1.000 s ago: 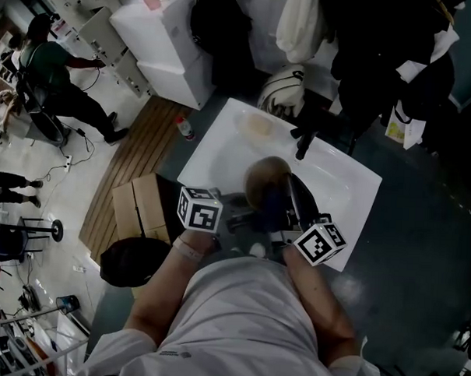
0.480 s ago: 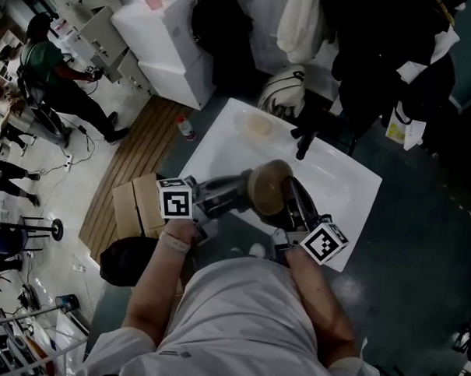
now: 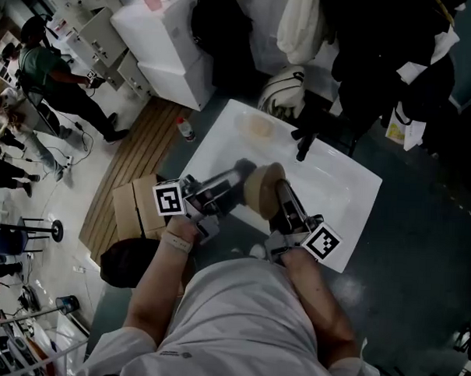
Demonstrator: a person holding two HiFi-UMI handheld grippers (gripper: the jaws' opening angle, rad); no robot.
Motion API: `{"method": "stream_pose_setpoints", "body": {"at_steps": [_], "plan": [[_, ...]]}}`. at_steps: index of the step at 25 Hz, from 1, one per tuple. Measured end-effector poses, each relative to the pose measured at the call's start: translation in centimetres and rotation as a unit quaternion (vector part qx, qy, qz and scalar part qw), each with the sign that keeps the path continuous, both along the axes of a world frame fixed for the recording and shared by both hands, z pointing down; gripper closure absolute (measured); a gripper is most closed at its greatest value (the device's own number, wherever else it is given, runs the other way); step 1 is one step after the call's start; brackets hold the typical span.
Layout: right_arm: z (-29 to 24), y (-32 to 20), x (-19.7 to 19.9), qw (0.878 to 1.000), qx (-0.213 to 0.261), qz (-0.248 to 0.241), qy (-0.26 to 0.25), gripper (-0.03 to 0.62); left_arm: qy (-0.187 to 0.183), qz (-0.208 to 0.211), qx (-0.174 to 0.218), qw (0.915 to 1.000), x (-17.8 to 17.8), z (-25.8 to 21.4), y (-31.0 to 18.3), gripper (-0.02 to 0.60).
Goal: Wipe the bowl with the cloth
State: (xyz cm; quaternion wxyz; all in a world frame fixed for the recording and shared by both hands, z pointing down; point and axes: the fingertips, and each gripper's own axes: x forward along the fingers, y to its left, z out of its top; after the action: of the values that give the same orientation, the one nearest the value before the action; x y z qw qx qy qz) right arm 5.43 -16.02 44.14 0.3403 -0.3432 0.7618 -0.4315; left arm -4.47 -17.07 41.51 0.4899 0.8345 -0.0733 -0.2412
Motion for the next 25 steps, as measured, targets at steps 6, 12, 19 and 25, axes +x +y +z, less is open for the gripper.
{"method": "stream_pose_setpoints", "body": {"at_steps": [6,12,19,25], "plan": [[0.5,-1.3,2.0,0.999,-0.026,0.036,-0.024,0.563,0.009,0.042,0.002,0.9991,1.8,0.5,2.2,0.537],[2.3,-1.2,1.0,0.997,-0.058,0.011,-0.052,0.562,0.025,0.039,0.026,0.9986,0.7,-1.4,2.4,0.537],[1.7,-0.3,-1.7,0.993,-0.055,-0.046,-0.095,0.562,0.046,-0.008,0.01,0.9989,-1.4,-1.6,0.0,0.537],[0.7,-0.5,-0.9,0.991,-0.042,-0.031,-0.121,0.563,0.065,0.015,-0.024,0.9975,0.2,-0.6,1.2,0.537]]}}
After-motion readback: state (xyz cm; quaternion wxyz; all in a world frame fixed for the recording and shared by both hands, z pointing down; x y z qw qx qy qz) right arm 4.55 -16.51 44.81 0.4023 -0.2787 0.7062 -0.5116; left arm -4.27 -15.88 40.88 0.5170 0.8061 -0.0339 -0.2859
